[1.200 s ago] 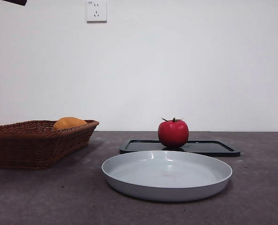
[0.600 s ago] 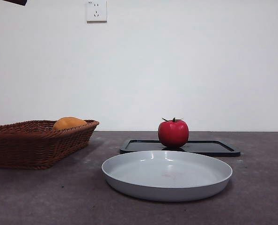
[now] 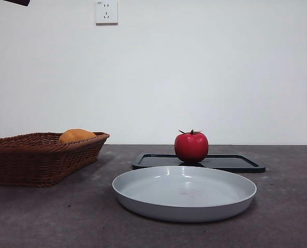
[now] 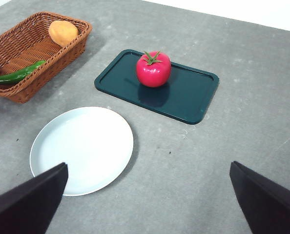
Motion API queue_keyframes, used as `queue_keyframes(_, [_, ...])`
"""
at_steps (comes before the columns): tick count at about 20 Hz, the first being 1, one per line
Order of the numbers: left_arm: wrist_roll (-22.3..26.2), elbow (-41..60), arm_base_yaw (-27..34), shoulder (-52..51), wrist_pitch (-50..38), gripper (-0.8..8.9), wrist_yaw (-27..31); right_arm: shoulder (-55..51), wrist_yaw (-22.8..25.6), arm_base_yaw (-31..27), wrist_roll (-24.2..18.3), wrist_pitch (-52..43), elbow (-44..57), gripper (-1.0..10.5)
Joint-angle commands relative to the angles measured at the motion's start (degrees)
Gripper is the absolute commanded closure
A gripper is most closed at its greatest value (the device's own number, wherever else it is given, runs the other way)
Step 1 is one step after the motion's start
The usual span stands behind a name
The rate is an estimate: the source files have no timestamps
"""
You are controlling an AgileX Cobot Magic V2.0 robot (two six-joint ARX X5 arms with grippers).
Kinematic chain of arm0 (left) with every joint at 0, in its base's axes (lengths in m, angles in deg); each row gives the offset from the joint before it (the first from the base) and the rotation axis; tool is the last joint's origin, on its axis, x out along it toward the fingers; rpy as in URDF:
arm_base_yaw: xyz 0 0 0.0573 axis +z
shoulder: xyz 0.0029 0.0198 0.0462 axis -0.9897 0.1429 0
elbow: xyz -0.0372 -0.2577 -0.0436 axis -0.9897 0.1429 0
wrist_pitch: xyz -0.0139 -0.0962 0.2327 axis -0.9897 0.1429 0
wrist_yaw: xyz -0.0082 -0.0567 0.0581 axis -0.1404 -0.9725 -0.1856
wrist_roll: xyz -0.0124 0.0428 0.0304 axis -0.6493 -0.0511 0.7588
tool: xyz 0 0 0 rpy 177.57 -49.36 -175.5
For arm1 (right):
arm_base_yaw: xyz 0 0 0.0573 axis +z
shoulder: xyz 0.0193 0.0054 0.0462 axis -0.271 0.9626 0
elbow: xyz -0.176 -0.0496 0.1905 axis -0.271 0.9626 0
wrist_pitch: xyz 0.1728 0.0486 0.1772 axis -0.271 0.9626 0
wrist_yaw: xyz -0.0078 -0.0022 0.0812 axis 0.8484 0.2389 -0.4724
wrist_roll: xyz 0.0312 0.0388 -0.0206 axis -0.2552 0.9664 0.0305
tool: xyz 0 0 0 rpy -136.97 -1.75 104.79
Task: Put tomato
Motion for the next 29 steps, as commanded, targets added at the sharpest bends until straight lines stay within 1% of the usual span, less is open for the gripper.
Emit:
queue_keyframes(1, [-0.6,-0.7,-0.4,0.3,-0.3,3.08,-0.1,0.2,-0.1,0.3,1.0,-0.6,-0.8,1.9])
queue_keyframes(2, [-0.6,-0.7,-0.4,0.3,-0.1,5.59,-0.1,0.2,-0.1,0.3,1.0,-0.6,-0.8,2.7])
queue_keyframes(3, [-1.1,-0.7,-0.4,0.3,0.1,8.18,-0.1,0.2,-0.1,0.3,1.0,-0.4,-0.8,4.7])
queue_keyframes(4, [-1.4,-0.7,-0.4,0.3,-0.2,7.9,-0.1,0.2,-0.1,0.3,1.0,-0.1,-0.8,7.6])
queue_keyframes(5, [-1.4,-0.7,-0.4,0.3,-0.2,7.98,0.0,0.2,-0.1,0.3,0.9,0.0,-0.8,9.6])
queue_keyframes(6, [-1.4,-0.7,-0.4,0.3,-0.1,7.98,-0.1,0.2,-0.1,0.3,1.0,-0.2,-0.8,9.3])
queue_keyframes(17, [-1.4,-0.6,-0.4,0.2,-0.3,7.98,-0.1,0.2,0.1,0.3,0.9,-0.9,-0.8,9.3])
queue_keyframes(18, [-1.4,-0.6,0.7,0.1,-0.4,7.98,0.1,0.2,0.1,0.3,0.9,-0.9,-0.8,9.3])
queue_keyframes(21, [-1.2,2.3,6.3,-3.2,-0.6,7.98,-0.5,0.2,0.1,0.3,0.9,-0.9,-0.8,9.3])
queue_keyframes(23, [-1.2,6.7,12.8,-7.3,-2.3,7.98,-0.5,0.2,0.1,0.3,0.9,-0.9,-0.8,9.3])
queue_keyframes(26, [-1.2,16.9,23.2,-15.3,-8.8,7.98,-0.5,0.2,0.1,0.3,0.9,-0.9,-0.8,9.3])
queue_keyframes(29, [-1.2,28.1,29.3,-24.4,-15.5,7.98,-0.5,0.2,0.1,0.3,0.9,-0.9,-0.8,9.3])
